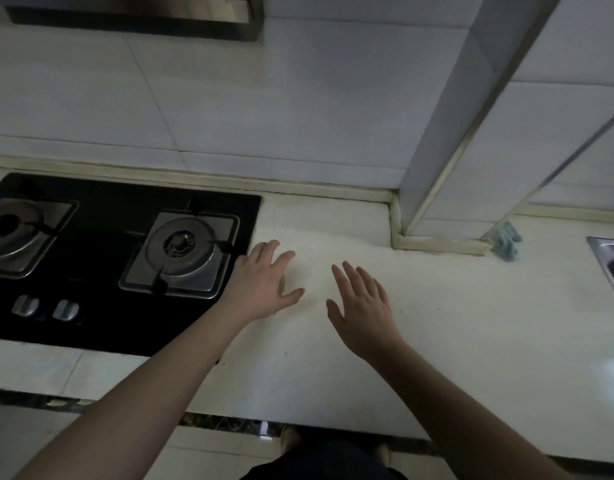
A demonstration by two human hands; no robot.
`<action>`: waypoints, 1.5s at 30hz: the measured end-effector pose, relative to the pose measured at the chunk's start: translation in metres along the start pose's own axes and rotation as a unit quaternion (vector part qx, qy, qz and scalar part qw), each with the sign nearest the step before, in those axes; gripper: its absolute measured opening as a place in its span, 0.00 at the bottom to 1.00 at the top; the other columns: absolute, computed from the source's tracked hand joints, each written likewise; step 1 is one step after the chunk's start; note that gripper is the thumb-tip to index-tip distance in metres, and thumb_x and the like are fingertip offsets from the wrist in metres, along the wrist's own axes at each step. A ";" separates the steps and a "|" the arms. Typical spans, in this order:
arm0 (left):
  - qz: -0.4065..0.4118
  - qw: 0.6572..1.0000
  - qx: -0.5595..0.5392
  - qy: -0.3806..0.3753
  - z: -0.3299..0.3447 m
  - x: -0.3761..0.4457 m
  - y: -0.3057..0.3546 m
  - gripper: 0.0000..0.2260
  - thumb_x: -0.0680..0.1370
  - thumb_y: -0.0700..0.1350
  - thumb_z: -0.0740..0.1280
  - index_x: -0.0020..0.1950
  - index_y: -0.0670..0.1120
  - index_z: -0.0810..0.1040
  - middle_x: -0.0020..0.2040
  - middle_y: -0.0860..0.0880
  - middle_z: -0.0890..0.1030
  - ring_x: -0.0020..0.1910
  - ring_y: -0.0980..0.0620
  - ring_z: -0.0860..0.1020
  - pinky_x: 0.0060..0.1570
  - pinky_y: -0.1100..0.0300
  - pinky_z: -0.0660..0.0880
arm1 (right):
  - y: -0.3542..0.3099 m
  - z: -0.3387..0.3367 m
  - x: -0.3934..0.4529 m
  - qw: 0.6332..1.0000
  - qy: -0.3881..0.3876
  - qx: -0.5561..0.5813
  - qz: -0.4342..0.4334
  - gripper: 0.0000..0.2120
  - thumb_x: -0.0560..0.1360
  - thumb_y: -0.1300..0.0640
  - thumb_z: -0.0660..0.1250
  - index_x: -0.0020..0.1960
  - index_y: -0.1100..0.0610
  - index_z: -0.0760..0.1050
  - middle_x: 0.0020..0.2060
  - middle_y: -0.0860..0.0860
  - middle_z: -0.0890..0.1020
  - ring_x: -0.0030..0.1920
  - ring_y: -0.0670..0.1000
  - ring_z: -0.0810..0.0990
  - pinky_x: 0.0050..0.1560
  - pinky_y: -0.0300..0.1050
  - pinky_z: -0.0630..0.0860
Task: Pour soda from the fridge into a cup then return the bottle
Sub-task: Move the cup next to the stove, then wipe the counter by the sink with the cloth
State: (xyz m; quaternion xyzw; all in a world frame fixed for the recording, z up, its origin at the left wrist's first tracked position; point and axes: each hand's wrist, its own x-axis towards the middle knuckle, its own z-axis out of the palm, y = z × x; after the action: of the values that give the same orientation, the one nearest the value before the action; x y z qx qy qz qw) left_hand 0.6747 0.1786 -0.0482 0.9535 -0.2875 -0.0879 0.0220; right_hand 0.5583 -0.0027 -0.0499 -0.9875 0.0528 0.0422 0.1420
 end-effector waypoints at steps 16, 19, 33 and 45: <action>0.237 0.970 0.013 0.056 -0.007 0.022 0.186 0.35 0.75 0.67 0.45 0.80 0.54 0.50 0.81 0.51 0.46 0.79 0.50 0.43 0.76 0.48 0.46 | 0.144 -0.043 -0.122 0.974 0.095 -0.029 0.204 0.29 0.81 0.42 0.48 0.78 0.50 0.46 0.78 0.52 0.51 0.77 0.54 0.46 0.76 0.52 0.45; 0.281 0.958 0.016 0.047 0.000 0.021 0.238 0.35 0.75 0.67 0.45 0.80 0.55 0.49 0.81 0.51 0.46 0.79 0.50 0.43 0.76 0.48 0.46 | 0.177 -0.048 -0.158 0.966 0.103 -0.016 0.238 0.29 0.81 0.42 0.48 0.78 0.50 0.46 0.78 0.52 0.50 0.77 0.54 0.45 0.76 0.52 0.44; 0.386 0.921 0.047 0.041 0.027 -0.002 0.467 0.34 0.75 0.68 0.48 0.80 0.56 0.54 0.81 0.50 0.51 0.79 0.48 0.49 0.75 0.47 0.51 | 0.324 -0.080 -0.309 0.929 0.146 0.004 0.341 0.31 0.78 0.40 0.42 0.78 0.51 0.49 0.77 0.52 0.55 0.77 0.55 0.50 0.75 0.54 0.50; 0.371 0.927 0.047 0.027 0.045 0.048 0.496 0.34 0.76 0.68 0.51 0.80 0.56 0.53 0.81 0.49 0.50 0.79 0.47 0.50 0.74 0.48 0.53 | 0.382 -0.081 -0.297 0.929 0.151 0.031 0.337 0.31 0.78 0.40 0.44 0.78 0.52 0.53 0.76 0.52 0.58 0.77 0.55 0.52 0.75 0.54 0.51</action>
State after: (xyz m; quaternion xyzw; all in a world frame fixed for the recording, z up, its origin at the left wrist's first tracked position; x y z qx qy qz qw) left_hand 0.4356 -0.2607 -0.0542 0.7809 -0.6235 -0.0346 0.0161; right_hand 0.2256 -0.3625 -0.0483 -0.9011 0.4052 -0.0640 0.1407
